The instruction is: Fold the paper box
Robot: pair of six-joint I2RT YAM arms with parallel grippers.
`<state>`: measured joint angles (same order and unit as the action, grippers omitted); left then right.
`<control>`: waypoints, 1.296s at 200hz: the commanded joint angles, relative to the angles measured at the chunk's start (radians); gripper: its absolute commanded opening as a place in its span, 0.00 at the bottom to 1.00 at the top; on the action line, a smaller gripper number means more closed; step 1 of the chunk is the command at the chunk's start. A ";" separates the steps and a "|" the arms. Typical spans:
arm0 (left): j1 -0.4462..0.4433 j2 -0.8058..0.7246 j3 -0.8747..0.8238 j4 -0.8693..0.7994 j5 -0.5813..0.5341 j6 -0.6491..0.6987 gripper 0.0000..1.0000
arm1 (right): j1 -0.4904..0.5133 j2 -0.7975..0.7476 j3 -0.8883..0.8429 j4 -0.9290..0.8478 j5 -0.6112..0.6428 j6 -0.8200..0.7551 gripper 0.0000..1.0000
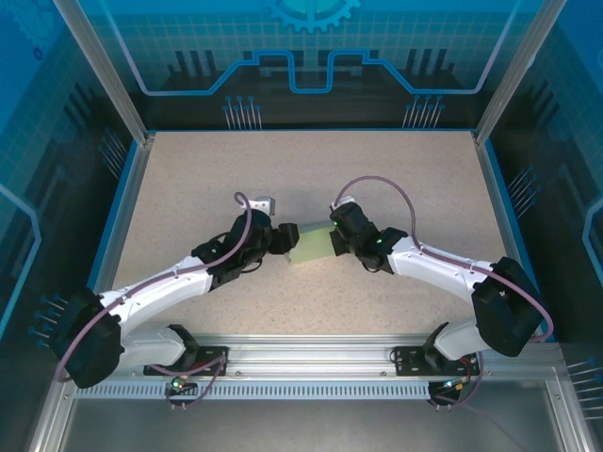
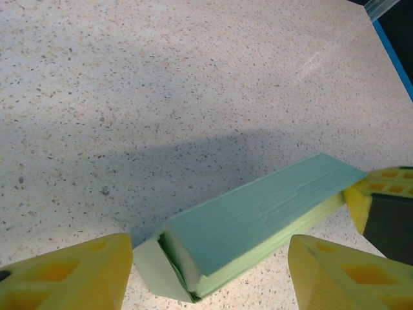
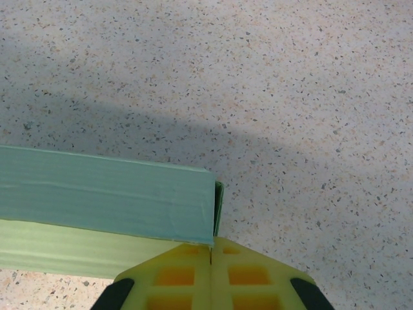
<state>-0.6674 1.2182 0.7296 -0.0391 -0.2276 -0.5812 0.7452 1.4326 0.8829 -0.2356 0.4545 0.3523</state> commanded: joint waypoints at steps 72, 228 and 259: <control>0.094 0.116 0.006 0.023 0.187 -0.123 0.64 | 0.023 0.022 -0.009 -0.083 -0.001 0.013 0.00; 0.077 0.196 -0.136 0.114 0.176 -0.143 0.49 | 0.008 -0.059 0.099 -0.195 -0.056 -0.091 0.33; 0.074 0.200 -0.133 0.114 0.170 -0.141 0.49 | -0.018 -0.097 0.142 -0.269 -0.158 -0.133 0.42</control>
<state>-0.5858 1.3788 0.6319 0.1799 -0.0280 -0.7349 0.7448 1.3830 0.9691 -0.4210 0.3962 0.2684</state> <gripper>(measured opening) 0.487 0.397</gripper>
